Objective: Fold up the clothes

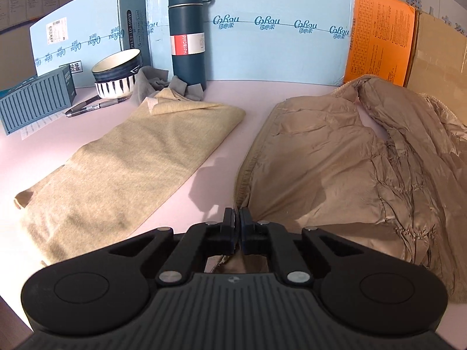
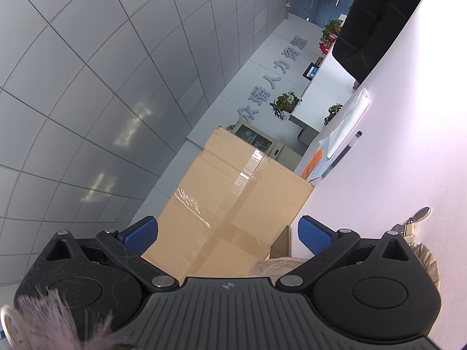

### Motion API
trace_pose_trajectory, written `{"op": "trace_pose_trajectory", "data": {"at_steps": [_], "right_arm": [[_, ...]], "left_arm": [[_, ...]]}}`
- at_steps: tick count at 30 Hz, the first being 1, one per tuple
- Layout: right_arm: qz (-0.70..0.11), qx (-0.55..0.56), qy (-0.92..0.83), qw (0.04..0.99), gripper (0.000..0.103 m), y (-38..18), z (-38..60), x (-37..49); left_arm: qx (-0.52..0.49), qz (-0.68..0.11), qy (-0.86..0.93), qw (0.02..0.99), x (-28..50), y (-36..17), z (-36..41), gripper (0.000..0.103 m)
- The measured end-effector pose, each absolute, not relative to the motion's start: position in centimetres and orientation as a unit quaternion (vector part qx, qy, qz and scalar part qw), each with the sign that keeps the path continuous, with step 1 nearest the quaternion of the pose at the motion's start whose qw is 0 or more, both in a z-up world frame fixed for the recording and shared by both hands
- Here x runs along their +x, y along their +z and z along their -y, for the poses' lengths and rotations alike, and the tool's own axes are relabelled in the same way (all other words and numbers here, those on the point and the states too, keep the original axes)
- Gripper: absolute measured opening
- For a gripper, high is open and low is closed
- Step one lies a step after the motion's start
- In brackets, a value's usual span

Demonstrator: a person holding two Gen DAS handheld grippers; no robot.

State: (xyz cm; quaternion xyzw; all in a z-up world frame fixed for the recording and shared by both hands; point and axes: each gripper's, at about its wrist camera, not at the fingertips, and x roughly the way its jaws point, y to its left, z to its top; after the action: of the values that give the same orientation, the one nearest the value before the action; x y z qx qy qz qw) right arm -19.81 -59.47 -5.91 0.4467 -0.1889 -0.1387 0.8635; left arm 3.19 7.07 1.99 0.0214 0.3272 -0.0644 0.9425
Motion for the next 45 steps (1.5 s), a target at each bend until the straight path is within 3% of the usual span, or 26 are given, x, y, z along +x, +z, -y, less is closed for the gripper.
{"op": "trace_pose_trajectory", "data": {"at_steps": [2, 6, 8, 10, 11, 15, 23, 26, 27, 31, 34, 38, 45], "right_arm": [[0.188, 0.447, -0.141, 0.863, 0.103, -5.9, 59.4, -20.0], [0.181, 0.443, -0.148, 0.866, 0.103, -5.9, 59.3, -20.3], [0.166, 0.437, -0.151, 0.871, 0.103, -5.6, 59.0, -20.0], [0.145, 0.429, -0.155, 0.878, 0.103, -5.0, 58.6, -19.6], [0.129, 0.422, -0.159, 0.883, 0.103, -4.6, 58.5, -19.2], [0.064, 0.325, -0.165, 0.929, 0.103, -0.7, 56.8, -17.6], [-0.042, 0.178, -0.053, 0.982, 0.103, 8.5, 49.5, -11.3], [-0.073, 0.113, -0.017, 0.991, 0.103, 12.9, 46.2, -8.1], [-0.085, 0.099, -0.008, 0.991, 0.103, 14.4, 45.3, -6.7], [-0.121, 0.077, 0.020, 0.989, 0.103, 18.9, 42.6, 0.5], [-0.178, 0.088, 0.025, 0.980, 0.103, 17.8, 42.1, 6.4], [-0.274, 0.179, 0.040, 0.944, 0.103, 11.9, 43.0, 12.9], [-0.295, 0.244, 0.029, 0.923, 0.103, 6.8, 45.1, 16.3]], "left_arm": [[0.020, -0.324, -0.055, 0.944, 2.1, 2.1, -7.9, 0.004], [0.024, -0.298, -0.024, 0.954, -0.1, 3.3, -9.5, 0.015], [0.036, -0.275, -0.008, 0.961, -1.1, 4.3, -10.1, 0.029], [0.046, -0.254, -0.002, 0.966, -1.7, 5.3, -10.5, 0.056], [0.053, -0.246, -0.004, 0.968, -1.8, 5.7, -10.4, 0.059], [0.090, -0.223, -0.039, 0.970, -1.2, 7.0, -8.2, 0.066], [0.166, -0.196, -0.128, 0.958, 4.0, 9.3, 0.7, 0.068], [0.187, -0.176, -0.142, 0.956, 7.5, 12.0, 3.9, 0.075], [0.186, -0.169, -0.146, 0.957, 8.8, 12.9, 4.8, 0.082], [0.170, -0.168, -0.150, 0.959, 15.3, 14.5, 8.7, 0.085], [0.164, -0.202, -0.138, 0.956, 20.2, 12.3, 11.6, 0.085], [0.193, -0.240, -0.125, 0.943, 24.0, 7.7, 14.0, 0.085], [0.215, -0.248, -0.078, 0.941, 25.9, 1.1, 13.8, 0.085]]}}
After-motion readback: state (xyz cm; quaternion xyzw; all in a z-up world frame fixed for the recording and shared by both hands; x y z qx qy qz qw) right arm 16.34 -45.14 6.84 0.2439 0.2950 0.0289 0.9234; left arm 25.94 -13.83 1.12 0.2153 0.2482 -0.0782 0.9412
